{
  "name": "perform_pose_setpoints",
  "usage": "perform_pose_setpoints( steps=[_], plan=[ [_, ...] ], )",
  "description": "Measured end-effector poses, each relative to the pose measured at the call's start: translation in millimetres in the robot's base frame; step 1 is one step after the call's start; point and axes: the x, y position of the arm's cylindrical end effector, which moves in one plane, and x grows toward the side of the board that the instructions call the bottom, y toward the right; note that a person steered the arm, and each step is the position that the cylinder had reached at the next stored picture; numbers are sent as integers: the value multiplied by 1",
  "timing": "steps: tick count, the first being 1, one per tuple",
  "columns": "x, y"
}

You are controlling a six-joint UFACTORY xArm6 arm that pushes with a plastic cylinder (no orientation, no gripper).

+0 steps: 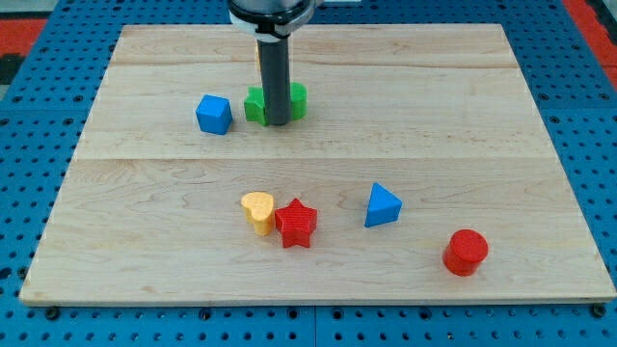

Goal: Slide the blue triangle towards the center

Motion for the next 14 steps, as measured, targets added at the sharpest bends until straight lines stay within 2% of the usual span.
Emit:
perform_pose_setpoints(
  steps=[1, 2, 4, 5, 6, 7, 8, 10, 11, 12, 13, 14],
  plan=[
    [25, 25],
    [30, 58],
    [36, 71],
    [73, 89],
    [96, 120],
    [96, 168],
    [141, 170],
    [160, 146],
    [138, 116],
    [161, 103],
    [155, 74],
    [108, 40]
  ],
)
